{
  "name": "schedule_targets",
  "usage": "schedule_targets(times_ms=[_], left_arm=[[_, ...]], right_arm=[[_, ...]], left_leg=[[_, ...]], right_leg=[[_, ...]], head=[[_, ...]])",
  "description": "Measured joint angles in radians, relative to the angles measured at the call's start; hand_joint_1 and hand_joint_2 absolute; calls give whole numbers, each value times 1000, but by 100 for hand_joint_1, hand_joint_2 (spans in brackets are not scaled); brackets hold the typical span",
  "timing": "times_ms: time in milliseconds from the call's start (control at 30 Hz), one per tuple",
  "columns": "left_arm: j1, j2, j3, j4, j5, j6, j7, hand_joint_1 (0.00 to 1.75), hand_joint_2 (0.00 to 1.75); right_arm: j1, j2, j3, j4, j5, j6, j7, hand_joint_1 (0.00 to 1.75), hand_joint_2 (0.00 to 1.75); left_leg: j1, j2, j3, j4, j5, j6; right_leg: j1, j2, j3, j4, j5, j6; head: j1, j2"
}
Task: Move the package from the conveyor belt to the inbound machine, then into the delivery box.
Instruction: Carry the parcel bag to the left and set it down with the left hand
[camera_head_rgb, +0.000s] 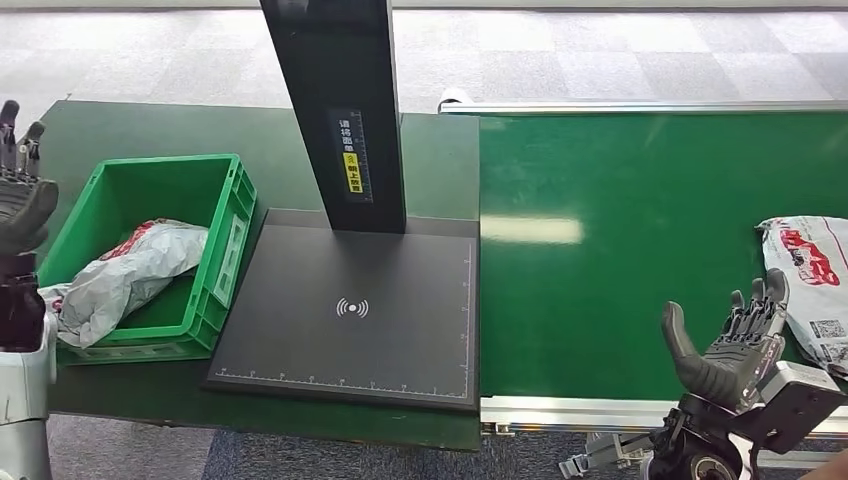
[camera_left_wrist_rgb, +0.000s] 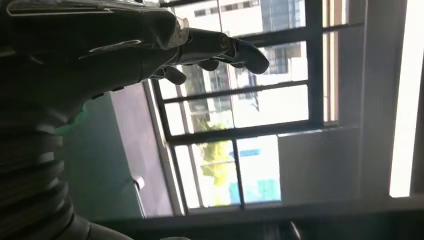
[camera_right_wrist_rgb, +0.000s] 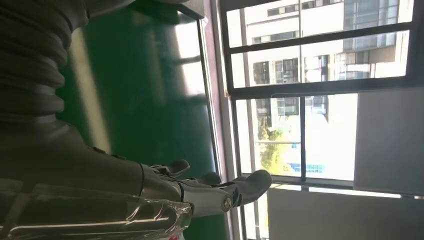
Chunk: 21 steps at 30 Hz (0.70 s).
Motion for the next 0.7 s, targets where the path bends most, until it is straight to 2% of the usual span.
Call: schedule_targets(times_ms=[67,133,267,400,533,700], left_arm=[[74,-62,-40,-78,60,-64,6,0,175],[146,-123,-107,-135,10,-57,-12,0,175],[247,-233,-311,-155,-141,51,-87,0,175],[282,-324,-499,-62,-232,175,-136,0,175],[299,-369,-618,29,-248,218,-186,0,175],[306,-395,-658,86,-206,210,-144,0,175]], right_arm=[[-4,2,6,6,14,9,5,0,175],[-7,4,14,11,33,27,21,0,175],[-10,13,42,30,67,73,51,0,175],[-8,19,101,64,86,120,42,0,175],[0,21,152,88,88,121,29,0,175],[5,20,175,106,73,146,34,0,175]], left_leg=[[-1,0,0,0,0,0],[-1,-1,0,0,-1,0],[-2,-2,0,0,-1,1],[-2,-2,1,0,-1,1],[-1,-2,1,0,-1,1],[-1,-2,1,0,-1,1]], right_leg=[[-1,0,0,0,0,0],[-1,0,0,0,0,1],[-2,-2,1,-1,0,1],[-2,-2,2,-1,0,1],[-1,-2,2,-1,0,1],[-1,-2,2,-1,0,1]], head=[[0,0],[0,0],[0,0],[0,0],[0,0],[0,0]])
